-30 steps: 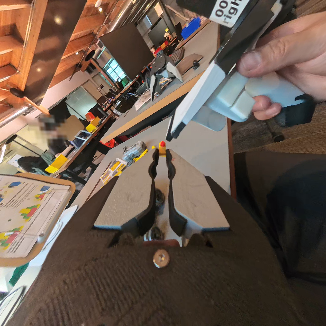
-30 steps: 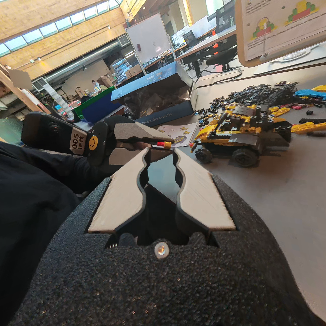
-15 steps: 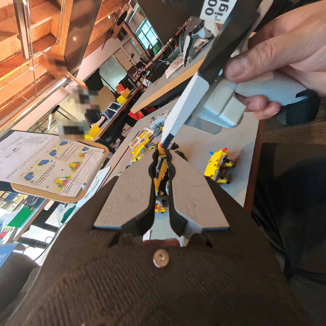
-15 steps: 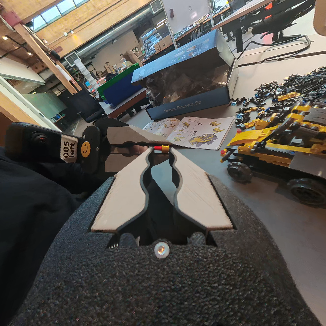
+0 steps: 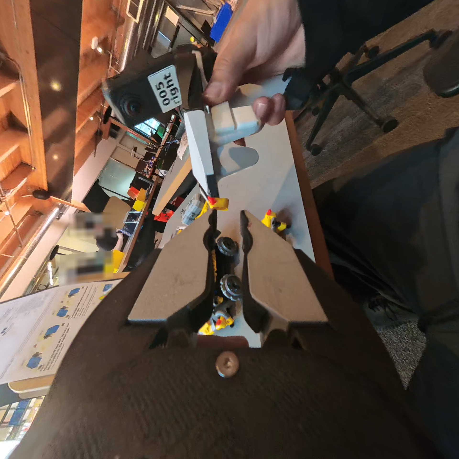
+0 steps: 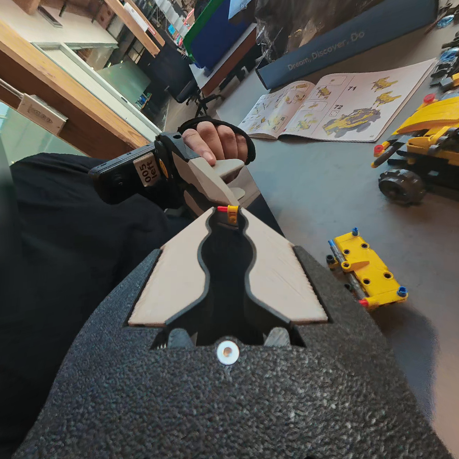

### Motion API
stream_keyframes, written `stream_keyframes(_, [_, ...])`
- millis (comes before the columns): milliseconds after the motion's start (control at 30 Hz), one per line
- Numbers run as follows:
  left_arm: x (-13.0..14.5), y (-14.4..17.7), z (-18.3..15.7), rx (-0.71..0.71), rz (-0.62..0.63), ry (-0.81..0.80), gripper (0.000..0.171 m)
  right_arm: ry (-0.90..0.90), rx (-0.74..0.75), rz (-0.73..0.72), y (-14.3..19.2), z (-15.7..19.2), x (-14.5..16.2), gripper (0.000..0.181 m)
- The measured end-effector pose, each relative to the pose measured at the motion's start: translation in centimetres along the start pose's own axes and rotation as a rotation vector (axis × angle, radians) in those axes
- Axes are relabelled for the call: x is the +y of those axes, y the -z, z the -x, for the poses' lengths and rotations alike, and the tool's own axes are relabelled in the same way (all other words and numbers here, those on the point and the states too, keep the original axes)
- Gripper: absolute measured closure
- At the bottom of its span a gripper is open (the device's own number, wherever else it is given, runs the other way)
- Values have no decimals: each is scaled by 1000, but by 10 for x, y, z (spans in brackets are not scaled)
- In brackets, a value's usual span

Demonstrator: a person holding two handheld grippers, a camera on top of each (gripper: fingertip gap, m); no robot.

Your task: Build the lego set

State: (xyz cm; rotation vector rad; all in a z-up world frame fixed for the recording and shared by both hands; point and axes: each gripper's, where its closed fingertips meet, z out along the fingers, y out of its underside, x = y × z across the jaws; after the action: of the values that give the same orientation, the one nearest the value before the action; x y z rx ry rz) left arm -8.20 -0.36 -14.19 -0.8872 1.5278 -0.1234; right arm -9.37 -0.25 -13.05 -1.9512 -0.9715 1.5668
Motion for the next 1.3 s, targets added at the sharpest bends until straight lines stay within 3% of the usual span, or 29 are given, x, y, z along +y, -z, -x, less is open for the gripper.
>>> stream_keyframes(200, [-8,-10,6,-4,-45,57,145,-48,-12,-50,7,0,7,165])
stream_keyframes(300, [-17,-13,0,26,-85,34,157,-94,-48,-98,8,2,9,165])
stream_keyframes(433, [-14,-20,-9,58,-75,18,158,-156,-72,-141,11,-3,16,165])
stream_keyframes(533, [-8,-25,-11,66,-50,35,158,-180,-33,-162,13,-11,18,166])
stream_keyframes(600, [3,-27,-12,73,-18,63,158,-148,70,-152,17,-23,20,167])
stream_keyframes(800, [54,-22,-22,156,71,222,158,189,509,-7,31,-67,42,158])
stream_keyframes(867, [68,-20,-29,185,96,262,159,382,698,91,32,-84,49,150])
stream_keyframes(967, [82,-22,-35,185,114,261,158,727,936,260,33,-101,49,155])
stream_keyframes(1167, [84,-20,-38,148,89,143,158,943,1031,461,14,-118,55,155])
stream_keyframes(1300, [87,-21,-37,133,84,103,158,996,1056,463,10,-126,50,151])
